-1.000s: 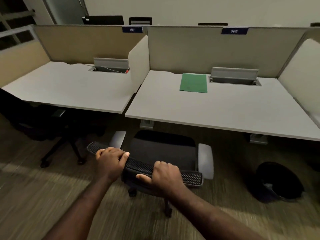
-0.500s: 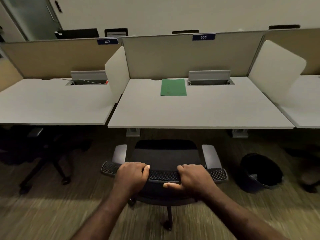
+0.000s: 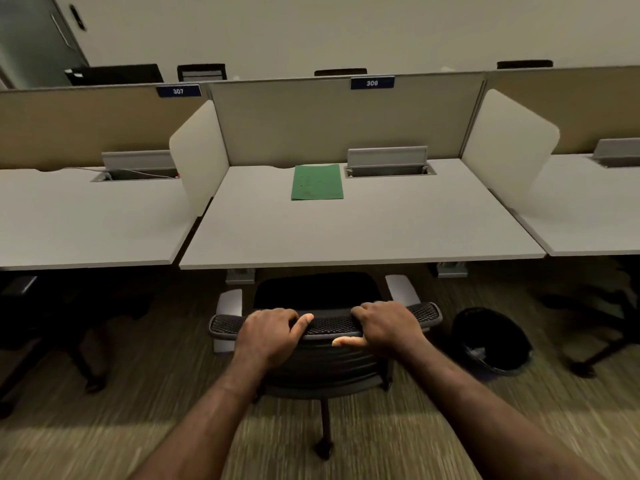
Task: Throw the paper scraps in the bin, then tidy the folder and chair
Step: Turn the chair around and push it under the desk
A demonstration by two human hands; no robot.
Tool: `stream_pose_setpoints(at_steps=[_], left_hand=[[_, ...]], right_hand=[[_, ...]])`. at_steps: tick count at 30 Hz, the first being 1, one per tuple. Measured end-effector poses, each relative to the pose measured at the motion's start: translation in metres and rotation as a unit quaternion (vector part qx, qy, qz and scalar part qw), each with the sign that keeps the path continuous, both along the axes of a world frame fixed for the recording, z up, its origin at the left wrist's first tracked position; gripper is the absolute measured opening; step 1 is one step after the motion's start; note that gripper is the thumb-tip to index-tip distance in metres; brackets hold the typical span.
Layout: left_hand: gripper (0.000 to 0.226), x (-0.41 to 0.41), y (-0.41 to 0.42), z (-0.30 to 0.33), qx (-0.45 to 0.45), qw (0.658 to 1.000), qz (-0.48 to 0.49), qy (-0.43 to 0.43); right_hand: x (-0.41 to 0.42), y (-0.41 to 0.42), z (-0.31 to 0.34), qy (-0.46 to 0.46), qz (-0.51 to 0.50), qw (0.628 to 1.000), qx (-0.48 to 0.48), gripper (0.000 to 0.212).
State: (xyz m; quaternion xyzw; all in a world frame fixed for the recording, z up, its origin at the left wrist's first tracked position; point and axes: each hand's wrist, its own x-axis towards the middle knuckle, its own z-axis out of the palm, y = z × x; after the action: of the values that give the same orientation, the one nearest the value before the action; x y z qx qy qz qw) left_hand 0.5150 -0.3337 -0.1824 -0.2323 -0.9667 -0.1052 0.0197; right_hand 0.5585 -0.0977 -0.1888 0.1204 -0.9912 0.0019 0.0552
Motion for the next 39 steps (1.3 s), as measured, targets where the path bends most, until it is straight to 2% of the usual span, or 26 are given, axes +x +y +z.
stream_pose_setpoints(at_steps=[6,10,25,30,39], left_hand=[[0.067,-0.040,0.028,-0.002,0.005,0.999,0.000,0.040],[0.067,-0.069,0.049,-0.004,0.001,0.999,0.003,0.050],[0.063,-0.166,0.116,-0.006,-0.026,0.999,-0.019,0.035],[0.064,-0.186,0.131,-0.006,-0.018,0.998,-0.017,0.049],[0.063,-0.215,0.155,-0.008,-0.017,0.998,-0.010,0.058]], right_hand=[[-0.034,0.026,-0.003,0.011,-0.034,0.999,-0.005,0.096],[-0.063,0.045,0.003,0.001,-0.033,0.999,-0.005,0.091],[-0.151,0.110,0.007,-0.043,-0.052,0.998,-0.016,0.091],[-0.174,0.128,0.007,-0.057,-0.048,0.997,-0.001,0.080],[-0.203,0.152,0.000,-0.029,-0.047,0.998,-0.006,0.089]])
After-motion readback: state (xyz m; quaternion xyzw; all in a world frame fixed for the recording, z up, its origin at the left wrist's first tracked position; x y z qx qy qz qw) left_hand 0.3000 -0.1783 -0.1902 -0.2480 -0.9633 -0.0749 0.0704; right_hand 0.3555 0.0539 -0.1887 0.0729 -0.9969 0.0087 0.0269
